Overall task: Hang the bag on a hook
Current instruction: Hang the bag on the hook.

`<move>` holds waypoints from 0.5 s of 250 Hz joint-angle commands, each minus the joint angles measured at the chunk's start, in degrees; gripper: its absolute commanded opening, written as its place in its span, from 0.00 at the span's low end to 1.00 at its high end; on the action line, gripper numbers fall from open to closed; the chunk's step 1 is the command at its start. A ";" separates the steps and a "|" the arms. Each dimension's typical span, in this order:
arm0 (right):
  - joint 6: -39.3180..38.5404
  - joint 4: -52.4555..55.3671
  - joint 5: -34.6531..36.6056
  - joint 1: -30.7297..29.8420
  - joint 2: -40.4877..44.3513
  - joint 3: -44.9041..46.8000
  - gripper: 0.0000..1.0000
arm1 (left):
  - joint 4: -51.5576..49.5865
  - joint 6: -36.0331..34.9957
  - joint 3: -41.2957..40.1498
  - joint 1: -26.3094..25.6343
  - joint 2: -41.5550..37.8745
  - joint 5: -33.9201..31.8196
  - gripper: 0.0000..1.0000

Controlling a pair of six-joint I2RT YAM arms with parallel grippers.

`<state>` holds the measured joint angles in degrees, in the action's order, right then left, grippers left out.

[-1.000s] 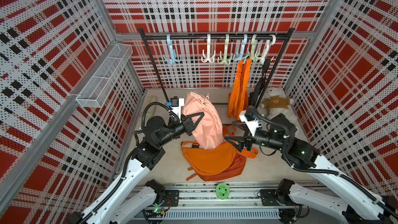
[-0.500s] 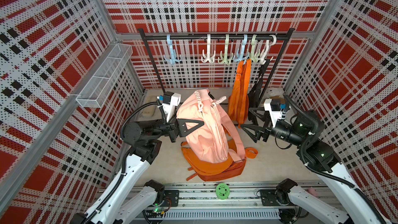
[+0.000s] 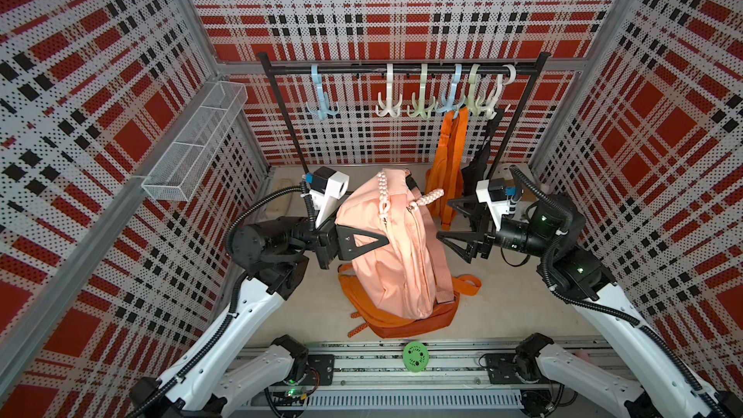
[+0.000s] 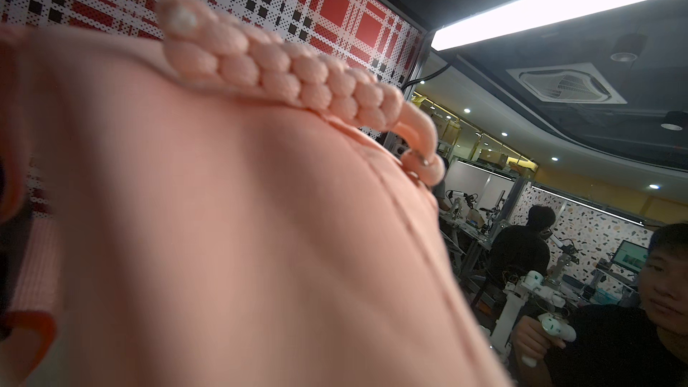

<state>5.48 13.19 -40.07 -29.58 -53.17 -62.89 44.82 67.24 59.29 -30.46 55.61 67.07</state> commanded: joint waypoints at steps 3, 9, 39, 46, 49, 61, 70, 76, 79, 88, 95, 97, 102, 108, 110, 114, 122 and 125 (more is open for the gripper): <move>-2.55 -3.76 -2.00 0.10 -1.24 -2.82 1.00 | -0.08 1.46 2.44 -1.36 -0.34 0.40 0.00; -3.26 -3.13 -2.24 0.09 -1.89 -3.65 1.00 | -0.62 1.06 2.67 -1.59 -0.25 0.43 0.00; -5.63 -0.53 -5.61 0.06 -5.67 -8.07 1.00 | -2.60 -0.39 3.68 -3.09 -0.09 0.26 0.00; -5.66 -0.66 -6.84 0.10 -6.69 -8.81 1.00 | -2.72 -0.81 3.81 -3.37 -0.14 0.32 0.00; -5.65 -0.75 -7.53 0.10 -7.18 -9.18 1.00 | -2.77 -0.92 3.88 -3.54 -0.09 0.39 0.00; -5.48 -1.12 -9.95 0.07 -8.98 -10.51 1.00 | -3.00 -1.36 3.99 -3.90 -0.18 0.24 0.00; -5.13 -1.45 -12.04 0.05 -10.42 -11.42 1.00 | -3.31 -1.66 4.04 -4.18 -0.32 0.08 0.00; -4.89 -1.77 -13.33 0.06 -11.36 -11.86 1.00 | -3.48 -1.80 4.04 -4.28 -0.35 0.01 0.00; -4.74 -1.92 -14.05 0.05 -11.73 -12.09 1.00 | -3.58 -1.91 4.00 -4.32 -0.36 -0.05 0.00; -4.23 -2.57 -16.03 -0.02 -12.75 -12.55 1.00 | -4.09 -2.26 3.99 -4.50 -0.56 -0.01 0.00; -3.71 -3.64 -17.62 -0.04 -13.34 -12.60 1.00 | -4.33 -2.47 3.93 -4.46 -0.70 -0.14 0.00; -3.56 -3.86 -17.96 -0.01 -13.47 -12.60 1.00 | -4.42 -2.58 3.91 -4.45 -0.75 -0.15 0.00; -3.20 -4.63 -18.63 -0.10 -13.75 -12.48 1.00 | -4.64 -2.68 3.87 -4.58 -0.88 -0.22 0.00; -2.75 -5.58 -19.16 -0.06 -13.96 -12.36 0.99 | -4.86 -2.81 3.89 -4.67 -1.01 -0.20 0.00; -2.62 -5.86 -19.34 -0.17 -14.04 -12.35 0.99 | -4.95 -2.93 3.84 -4.65 -1.07 -0.25 0.00; -2.35 -6.33 -19.63 -0.13 -14.22 -12.26 0.98 | -5.12 -3.00 3.82 -4.65 -1.15 -0.26 0.00; -1.79 -7.29 -20.22 -0.30 -14.54 -12.15 0.97 | -5.35 -3.23 3.79 -4.71 -1.33 -0.36 0.00; -1.59 -7.56 -20.44 -0.27 -14.66 -12.21 0.96 | -5.43 -3.24 3.78 -4.73 -1.35 -0.43 0.00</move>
<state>2.57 11.22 -53.80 -29.61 -66.89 -74.32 39.99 64.23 61.56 -34.72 55.55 67.05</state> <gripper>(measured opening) 0.984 0.059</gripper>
